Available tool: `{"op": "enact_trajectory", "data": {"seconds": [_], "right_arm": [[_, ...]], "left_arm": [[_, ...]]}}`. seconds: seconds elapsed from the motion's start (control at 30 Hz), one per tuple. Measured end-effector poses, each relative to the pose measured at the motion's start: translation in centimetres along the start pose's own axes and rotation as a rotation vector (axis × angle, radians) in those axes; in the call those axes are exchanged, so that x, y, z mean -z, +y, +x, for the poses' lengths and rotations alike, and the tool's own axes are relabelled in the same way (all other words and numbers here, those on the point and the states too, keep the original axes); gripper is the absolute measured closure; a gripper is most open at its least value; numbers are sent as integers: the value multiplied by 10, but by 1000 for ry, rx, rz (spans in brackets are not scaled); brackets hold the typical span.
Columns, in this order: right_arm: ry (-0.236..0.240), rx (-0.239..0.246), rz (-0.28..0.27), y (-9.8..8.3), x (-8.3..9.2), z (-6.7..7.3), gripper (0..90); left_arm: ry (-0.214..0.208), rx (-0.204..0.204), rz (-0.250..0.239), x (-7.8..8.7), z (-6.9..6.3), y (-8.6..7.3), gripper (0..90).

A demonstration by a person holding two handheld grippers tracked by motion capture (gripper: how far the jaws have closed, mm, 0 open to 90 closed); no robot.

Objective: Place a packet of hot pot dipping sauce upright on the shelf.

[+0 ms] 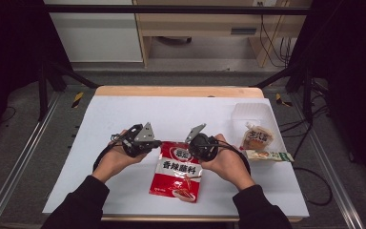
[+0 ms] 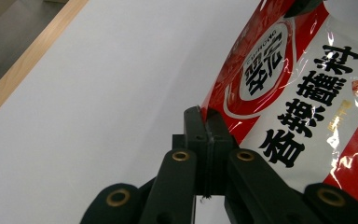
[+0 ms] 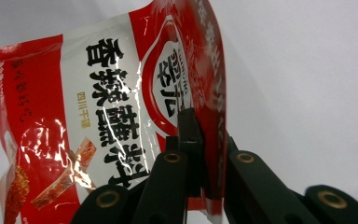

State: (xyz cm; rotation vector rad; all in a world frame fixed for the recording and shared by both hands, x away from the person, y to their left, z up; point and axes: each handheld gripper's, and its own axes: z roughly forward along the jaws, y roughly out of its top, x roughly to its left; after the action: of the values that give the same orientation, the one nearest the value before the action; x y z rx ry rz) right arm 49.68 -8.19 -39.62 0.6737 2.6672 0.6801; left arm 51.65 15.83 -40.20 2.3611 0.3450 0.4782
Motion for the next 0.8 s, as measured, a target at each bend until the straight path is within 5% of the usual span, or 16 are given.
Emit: {"op": "enact_trajectory", "data": {"seconds": [0.17, 0.5, 0.8], "right_arm": [[11, 6, 5, 1, 0, 2, 895], [26, -13, -33, 2, 10, -1, 897], [41, -8, -70, 10, 25, -1, 897]], "left_arm": [[-19, 21, 2, 0, 2, -3, 900], [17, 130, -31, 5, 8, -23, 378], [59, 226, -46, 18, 4, -50, 155]]}}
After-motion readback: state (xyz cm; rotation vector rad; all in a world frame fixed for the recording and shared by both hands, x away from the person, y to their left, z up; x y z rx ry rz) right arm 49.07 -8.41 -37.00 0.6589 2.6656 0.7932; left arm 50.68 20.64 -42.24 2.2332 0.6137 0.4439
